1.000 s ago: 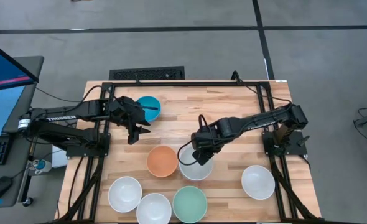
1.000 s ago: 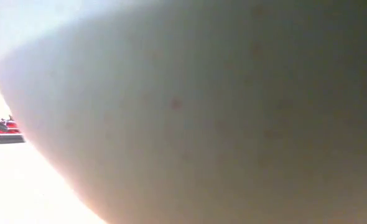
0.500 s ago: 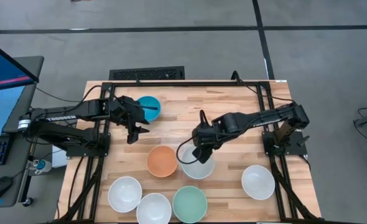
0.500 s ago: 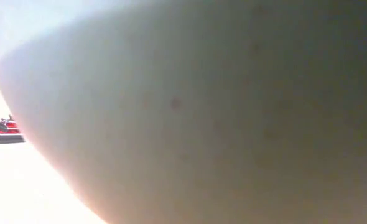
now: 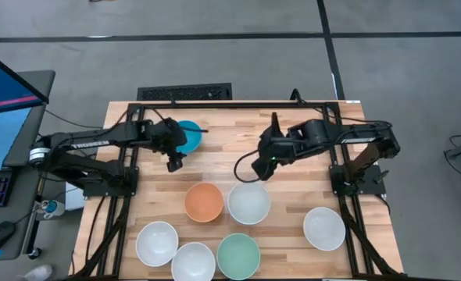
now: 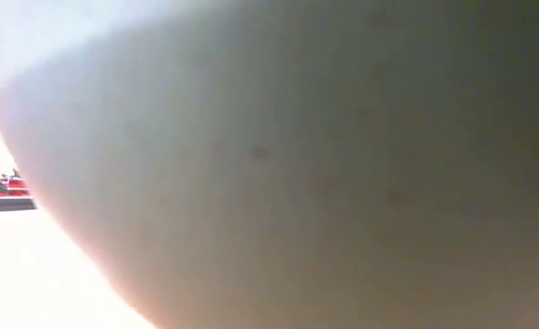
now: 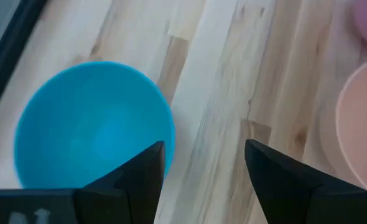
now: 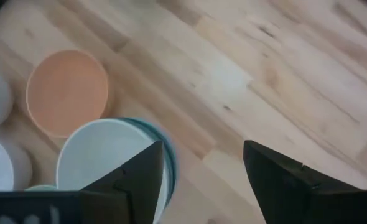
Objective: Nest bowls inside each other
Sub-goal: Stack the blue bowl on the white bowl
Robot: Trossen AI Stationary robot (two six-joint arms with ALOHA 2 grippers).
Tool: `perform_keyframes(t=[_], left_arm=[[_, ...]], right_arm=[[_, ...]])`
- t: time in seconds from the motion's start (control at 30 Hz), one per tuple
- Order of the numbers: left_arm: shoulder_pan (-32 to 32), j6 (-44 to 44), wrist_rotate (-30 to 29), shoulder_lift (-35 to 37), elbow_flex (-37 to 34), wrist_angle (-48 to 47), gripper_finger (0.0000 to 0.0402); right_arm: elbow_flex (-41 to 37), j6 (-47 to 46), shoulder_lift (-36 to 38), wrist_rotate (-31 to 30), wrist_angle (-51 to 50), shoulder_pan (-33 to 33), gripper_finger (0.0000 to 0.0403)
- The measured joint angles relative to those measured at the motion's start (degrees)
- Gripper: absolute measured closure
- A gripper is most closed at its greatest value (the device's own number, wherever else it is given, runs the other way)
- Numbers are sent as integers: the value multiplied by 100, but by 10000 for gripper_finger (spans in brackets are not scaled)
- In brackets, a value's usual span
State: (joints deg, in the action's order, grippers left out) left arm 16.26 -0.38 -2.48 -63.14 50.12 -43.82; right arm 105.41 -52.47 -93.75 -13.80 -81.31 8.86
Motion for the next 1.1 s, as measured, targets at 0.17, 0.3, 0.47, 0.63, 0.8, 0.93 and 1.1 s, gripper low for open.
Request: perform_keyframes(t=[0.17, 0.3, 0.47, 0.63, 0.8, 0.93, 1.1], left_arm=[[22, 323, -720, -499, 1, -25, 187], [49, 942, -775, -963, 3, -203, 187], [14, 1585, -2139, -1527, 3, -197, 187], [-65, 1527, -3181, -1900, 82, -679, 187], [-165, 1697, -2449, -1713, 439, -754, 187], [-163, 1648, -1782, -1332, 784, -668, 187], [-163, 2100, -1846, -918, 1052, -401, 187]], right_arm=[[-4, -148, 18, -167, -407, 5, 159], [-5, -155, 17, -169, -611, 5, 159], [-3, -309, 15, -171, -692, -27, 159], [-5, -456, 15, -298, -876, -39, 160], [-5, -561, 15, -440, -872, -89, 174], [-5, -557, 13, -603, -873, -154, 191], [-5, -49, 13, -619, -870, -192, 214]])
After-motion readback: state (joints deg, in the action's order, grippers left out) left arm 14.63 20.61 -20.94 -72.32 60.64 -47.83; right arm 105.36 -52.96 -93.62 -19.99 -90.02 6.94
